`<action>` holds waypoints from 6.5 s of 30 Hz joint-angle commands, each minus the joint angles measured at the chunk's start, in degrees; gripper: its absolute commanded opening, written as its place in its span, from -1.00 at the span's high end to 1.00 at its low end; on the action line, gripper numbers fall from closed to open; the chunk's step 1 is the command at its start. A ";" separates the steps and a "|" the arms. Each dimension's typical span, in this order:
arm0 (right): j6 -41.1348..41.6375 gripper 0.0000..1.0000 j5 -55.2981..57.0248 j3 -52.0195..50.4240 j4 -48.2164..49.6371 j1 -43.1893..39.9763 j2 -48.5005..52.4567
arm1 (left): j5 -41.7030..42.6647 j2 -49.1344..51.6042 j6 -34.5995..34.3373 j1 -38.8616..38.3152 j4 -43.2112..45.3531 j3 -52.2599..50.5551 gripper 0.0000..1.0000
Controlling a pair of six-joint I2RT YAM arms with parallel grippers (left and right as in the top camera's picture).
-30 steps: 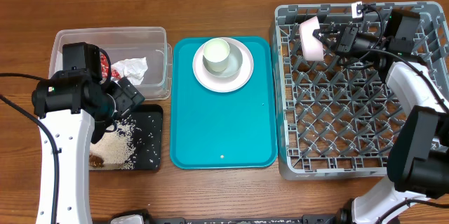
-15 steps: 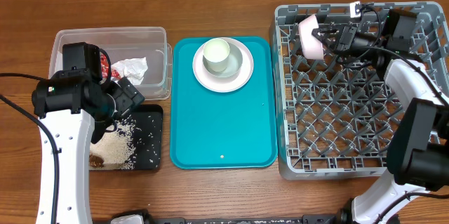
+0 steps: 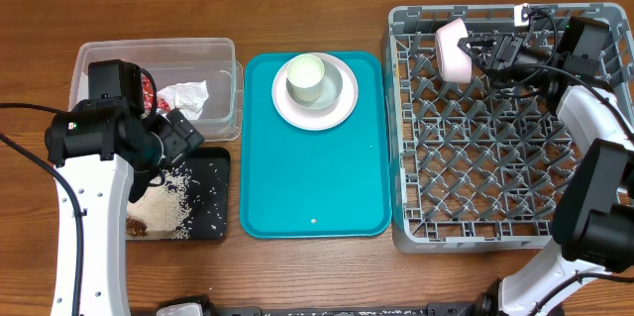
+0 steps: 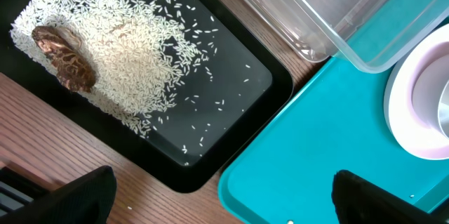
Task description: Sort waste into correct bins and load items into the dishwasher
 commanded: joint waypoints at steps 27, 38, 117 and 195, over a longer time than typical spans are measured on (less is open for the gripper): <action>12.50 0.92 2.25 -0.57 4.07 -0.28 2.82 | 0.02 0.15 0.09 0.24 0.20 0.02 -1.00; 15.10 0.92 -6.43 -0.57 9.49 -0.46 2.82 | 0.02 0.15 0.09 0.24 0.22 0.02 -1.00; 3.67 -0.10 10.73 2.84 -1.99 -7.78 -7.89 | 0.00 0.15 0.09 0.24 0.22 0.02 -1.00; 6.05 -1.00 51.60 10.62 -43.39 23.85 -14.23 | 13.81 1.05 -7.72 -0.50 18.69 0.02 -1.00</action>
